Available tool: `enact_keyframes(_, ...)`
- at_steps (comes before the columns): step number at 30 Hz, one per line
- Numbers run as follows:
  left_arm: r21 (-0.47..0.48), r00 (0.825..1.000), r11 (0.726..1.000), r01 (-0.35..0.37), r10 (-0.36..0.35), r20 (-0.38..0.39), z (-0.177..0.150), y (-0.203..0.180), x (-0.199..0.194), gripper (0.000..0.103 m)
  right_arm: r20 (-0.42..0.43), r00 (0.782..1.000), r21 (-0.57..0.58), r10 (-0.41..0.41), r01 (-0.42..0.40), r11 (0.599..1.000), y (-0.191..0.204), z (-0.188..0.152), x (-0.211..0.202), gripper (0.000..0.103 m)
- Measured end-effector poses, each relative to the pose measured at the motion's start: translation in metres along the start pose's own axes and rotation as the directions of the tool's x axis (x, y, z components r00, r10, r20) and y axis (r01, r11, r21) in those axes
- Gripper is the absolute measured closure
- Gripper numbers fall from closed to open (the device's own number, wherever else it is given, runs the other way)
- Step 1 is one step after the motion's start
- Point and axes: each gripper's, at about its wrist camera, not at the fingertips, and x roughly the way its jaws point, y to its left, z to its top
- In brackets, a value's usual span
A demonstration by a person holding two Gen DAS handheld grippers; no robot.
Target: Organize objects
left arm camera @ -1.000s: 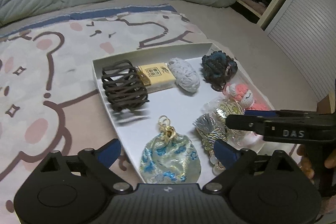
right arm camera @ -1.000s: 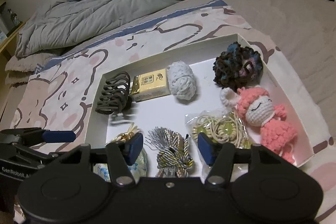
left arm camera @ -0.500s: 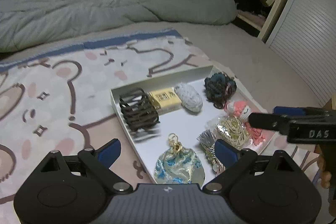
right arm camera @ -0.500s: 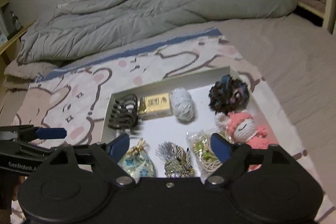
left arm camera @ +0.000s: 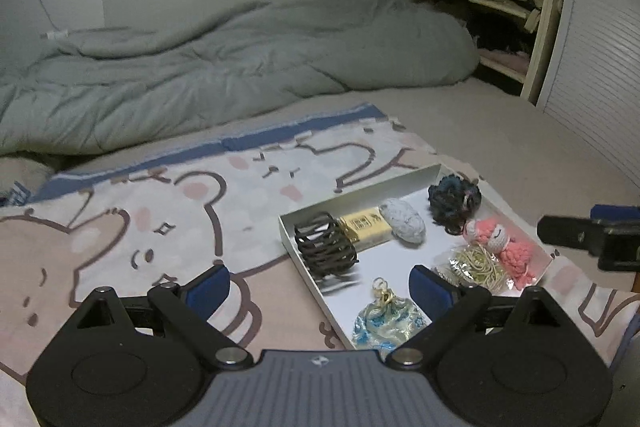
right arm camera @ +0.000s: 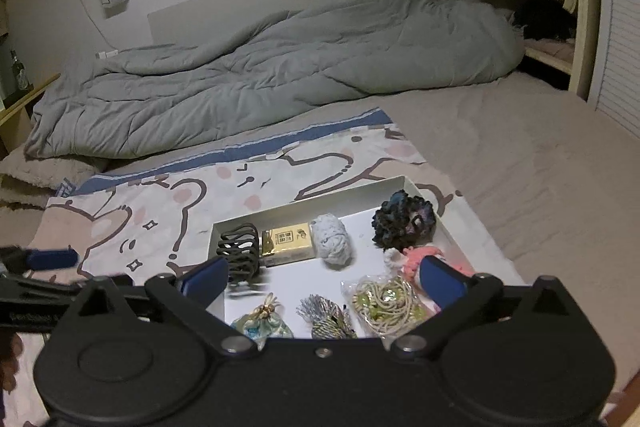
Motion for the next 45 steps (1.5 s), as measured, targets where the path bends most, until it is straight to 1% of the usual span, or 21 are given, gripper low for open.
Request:
enact_keyframes(3,0.0,0.999,1.0,-0.024,0.024,0.024,-0.003,-0.001,-0.014,0.002,0.01,0.999,-0.015,-0.041,0.041,0.999,0.004,-0.008,-0.008,0.0)
enact_keyframes(5,0.002,0.999,1.0,-0.031,0.031,0.041,-0.005,0.0,-0.022,0.001,0.015,0.999,-0.025,-0.049,0.049,0.998,0.006,-0.015,-0.013,0.0)
enact_keyframes(10,-0.014,0.999,1.0,-0.01,0.01,0.047,-0.011,0.004,-0.035,0.0,0.034,0.998,-0.011,-0.056,0.057,0.998,0.005,-0.027,-0.025,0.0)
enact_keyframes(13,-0.009,0.999,1.0,-0.015,0.015,0.048,-0.017,0.005,-0.04,0.0,0.036,0.997,-0.021,-0.069,0.07,0.997,0.008,-0.033,-0.03,0.0)
enact_keyframes(16,-0.01,0.999,0.999,-0.03,0.031,0.042,-0.022,0.005,-0.04,0.0,0.046,0.996,-0.034,-0.072,0.074,0.997,0.012,-0.04,-0.036,0.0)
enact_keyframes(19,-0.016,0.999,0.999,-0.041,0.041,0.03,-0.027,0.006,-0.04,0.0,0.042,0.997,-0.031,-0.058,0.059,0.998,0.014,-0.045,-0.04,0.0)
enact_keyframes(23,0.009,0.998,0.998,-0.069,0.069,0.01,-0.033,0.005,-0.037,0.0,0.029,0.996,-0.029,-0.08,0.081,0.996,0.018,-0.051,-0.042,0.0)
enact_keyframes(29,-0.001,0.998,0.998,-0.061,0.061,-0.017,-0.038,0.013,-0.035,0.0,0.026,0.993,-0.048,-0.116,0.117,0.992,0.022,-0.056,-0.044,0.0)
enact_keyframes(36,0.005,0.998,0.998,-0.057,0.057,-0.038,-0.041,0.012,-0.032,0.0,0.018,0.992,-0.056,-0.123,0.124,0.991,0.023,-0.056,-0.041,0.0)
enact_keyframes(45,0.001,0.997,0.998,-0.065,0.065,-0.043,-0.041,0.011,-0.03,0.0,0.007,0.992,-0.076,-0.126,0.126,0.989,0.028,-0.057,-0.041,0.0)
